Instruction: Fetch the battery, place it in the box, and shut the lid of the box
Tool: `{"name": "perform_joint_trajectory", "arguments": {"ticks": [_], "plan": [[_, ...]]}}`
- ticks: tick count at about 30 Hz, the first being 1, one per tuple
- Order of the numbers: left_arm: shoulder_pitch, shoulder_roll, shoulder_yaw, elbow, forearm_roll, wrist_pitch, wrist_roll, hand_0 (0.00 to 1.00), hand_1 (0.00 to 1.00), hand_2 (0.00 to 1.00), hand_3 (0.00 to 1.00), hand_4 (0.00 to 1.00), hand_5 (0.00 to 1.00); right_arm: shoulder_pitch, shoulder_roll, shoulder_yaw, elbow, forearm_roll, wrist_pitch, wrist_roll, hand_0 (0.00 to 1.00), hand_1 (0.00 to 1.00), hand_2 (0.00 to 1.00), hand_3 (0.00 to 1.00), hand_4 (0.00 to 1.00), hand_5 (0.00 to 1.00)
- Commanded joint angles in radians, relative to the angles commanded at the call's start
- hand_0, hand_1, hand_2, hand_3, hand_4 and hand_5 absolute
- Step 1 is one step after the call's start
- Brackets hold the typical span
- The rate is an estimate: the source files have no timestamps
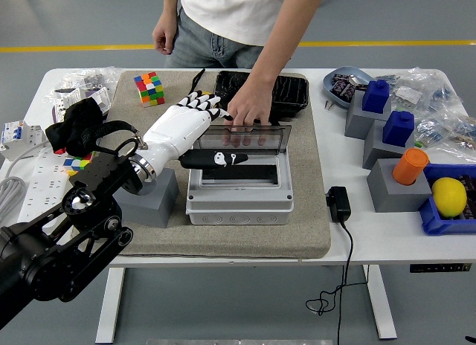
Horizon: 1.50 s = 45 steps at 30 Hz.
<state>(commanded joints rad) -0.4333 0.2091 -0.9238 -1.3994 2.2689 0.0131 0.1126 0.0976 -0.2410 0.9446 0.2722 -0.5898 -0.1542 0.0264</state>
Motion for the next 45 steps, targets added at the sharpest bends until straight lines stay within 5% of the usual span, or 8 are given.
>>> {"name": "perform_joint_trajectory", "arguments": {"ticks": [11,21,29,38,41,42,45], "plan": [[0.032,0.036,0.050,-0.113,0.000,-0.001,0.008,0.998,0.998,0.998,0.770,0.998,0.998,0.002,-0.002,0.004,0.000,-0.003,0.000,0.001,0.671,0.574,0.574,0.633,0.998,0.998],[0.084,0.055,0.172,-0.130,0.000,0.013,0.012,0.998,0.998,0.998,0.763,0.998,0.998,0.001,-0.002,0.004,-0.001,-0.006,0.000,0.000,0.672,0.573,0.574,0.634,0.998,0.998],[0.083,0.055,0.149,-0.148,0.000,0.037,0.009,0.998,0.998,0.998,0.758,0.998,0.998,0.000,-0.005,-0.003,-0.002,-0.003,0.001,0.001,0.671,0.572,0.574,0.633,0.998,0.998],[0.094,0.024,0.001,-0.154,-0.061,0.068,-0.069,0.998,0.998,0.948,0.758,0.998,0.998,-0.001,-0.002,-0.005,-0.003,-0.004,0.001,0.000,0.671,0.573,0.574,0.633,0.998,0.998],[0.112,0.000,-0.092,-0.122,-0.191,0.018,-0.095,0.998,0.998,0.948,0.758,0.998,0.998,0.000,0.000,-0.006,-0.004,-0.005,0.001,0.000,0.671,0.573,0.574,0.633,0.998,0.998],[0.123,-0.012,-0.126,-0.115,-0.230,-0.002,-0.093,0.932,0.897,0.839,0.758,0.998,0.868,0.001,0.002,-0.006,-0.005,-0.005,0.000,0.000,0.671,0.573,0.574,0.633,0.998,0.998],[0.155,-0.046,-0.238,-0.099,-0.360,-0.073,-0.073,0.932,0.897,0.839,0.758,0.998,0.868,0.003,0.005,-0.019,-0.011,-0.002,-0.001,0.000,0.671,0.573,0.574,0.633,0.998,0.998]]}}
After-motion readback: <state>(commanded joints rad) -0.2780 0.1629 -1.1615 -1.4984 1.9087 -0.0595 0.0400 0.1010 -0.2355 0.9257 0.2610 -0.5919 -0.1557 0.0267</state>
